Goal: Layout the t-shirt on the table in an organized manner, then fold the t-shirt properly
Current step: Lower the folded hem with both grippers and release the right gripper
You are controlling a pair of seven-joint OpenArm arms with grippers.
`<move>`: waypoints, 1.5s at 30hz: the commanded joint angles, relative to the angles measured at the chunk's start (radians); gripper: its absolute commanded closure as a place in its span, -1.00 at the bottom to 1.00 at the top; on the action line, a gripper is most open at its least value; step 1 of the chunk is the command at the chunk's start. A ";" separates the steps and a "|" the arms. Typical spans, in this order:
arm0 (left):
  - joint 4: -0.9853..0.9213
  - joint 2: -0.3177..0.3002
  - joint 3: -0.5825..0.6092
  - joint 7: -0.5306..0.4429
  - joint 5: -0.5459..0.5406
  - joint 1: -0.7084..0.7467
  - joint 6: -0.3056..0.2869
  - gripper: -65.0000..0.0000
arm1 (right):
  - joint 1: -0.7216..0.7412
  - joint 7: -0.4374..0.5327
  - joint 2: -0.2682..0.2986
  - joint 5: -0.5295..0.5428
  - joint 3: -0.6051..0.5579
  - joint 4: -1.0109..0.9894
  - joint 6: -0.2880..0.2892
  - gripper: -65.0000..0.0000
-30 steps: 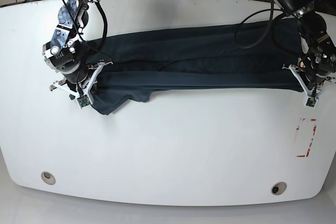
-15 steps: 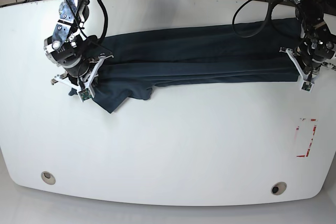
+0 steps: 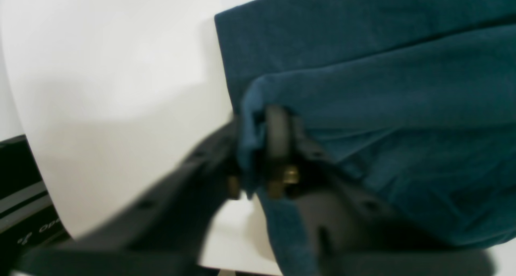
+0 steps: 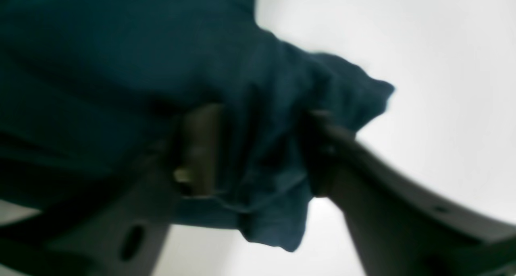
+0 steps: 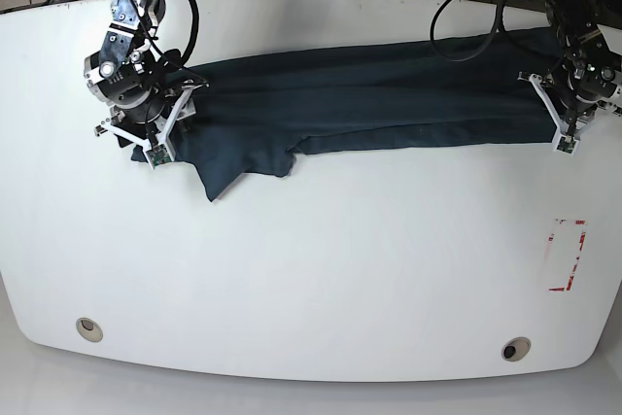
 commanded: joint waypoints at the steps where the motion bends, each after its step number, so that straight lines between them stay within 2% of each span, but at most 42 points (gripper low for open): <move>1: 0.024 -0.016 -0.003 -0.006 0.007 -0.009 0.007 0.32 | 0.009 0.022 0.007 0.006 0.002 0.058 -0.005 -0.36; 3: 0.026 -0.016 -0.003 -0.006 0.007 -0.009 0.007 0.11 | 0.009 0.022 -0.018 0.006 0.007 0.084 -0.005 -0.46; 6: 0.050 -0.017 -0.003 -0.006 0.007 -0.009 0.007 -0.03 | 0.009 0.022 -0.035 0.006 0.008 0.121 -0.005 -0.48; 11: 0.150 -0.013 -0.001 0.029 0.005 -0.009 0.007 -0.04 | 0.020 0.022 -0.044 0.006 0.000 0.132 -0.005 -0.48; 16: 0.198 -0.013 0.003 0.118 -0.003 -0.047 0.007 -0.04 | 0.059 0.028 -0.108 0.008 0.000 0.124 -0.005 -0.48; 21: 0.176 -0.011 0.005 0.108 -0.036 -0.037 0.007 -0.04 | 0.066 0.031 -0.138 0.008 0.000 0.089 -0.005 -0.45; 22: 0.167 -0.011 0.005 0.103 -0.038 -0.035 0.007 -0.04 | 0.066 0.032 -0.139 0.008 0.000 0.082 -0.005 -0.42; 24: 0.121 -0.010 0.006 0.088 -0.043 -0.031 0.007 -0.04 | 0.063 0.052 -0.144 0.008 0.000 0.049 -0.005 -0.22; 27: 0.053 0.000 0.003 0.062 -0.038 -0.029 0.007 -0.04 | 0.054 0.069 -0.144 0.008 0.000 0.013 -0.005 0.22; 28: 0.024 -0.004 0.002 0.049 -0.038 -0.028 0.007 -0.04 | 0.051 0.069 -0.144 0.008 0.000 -0.003 -0.005 0.45; 31: -0.034 -0.005 0.000 0.023 -0.038 -0.006 0.007 -0.04 | 0.043 0.074 -0.138 0.008 0.000 -0.050 -0.005 0.87; 33: -0.060 -0.007 0.003 0.006 -0.038 0.002 0.007 -0.04 | 0.042 0.080 -0.133 0.008 0.007 -0.080 -0.005 0.92; 37: -0.105 -0.022 0.011 -0.027 -0.038 0.005 0.007 -0.04 | 0.031 0.138 -0.096 0.006 0.008 -0.145 -0.005 0.87; 45: -0.221 -0.033 0.092 -0.112 -0.036 -0.021 0.007 -0.04 | 0.036 0.233 -0.044 0.006 0.010 -0.261 -0.005 0.87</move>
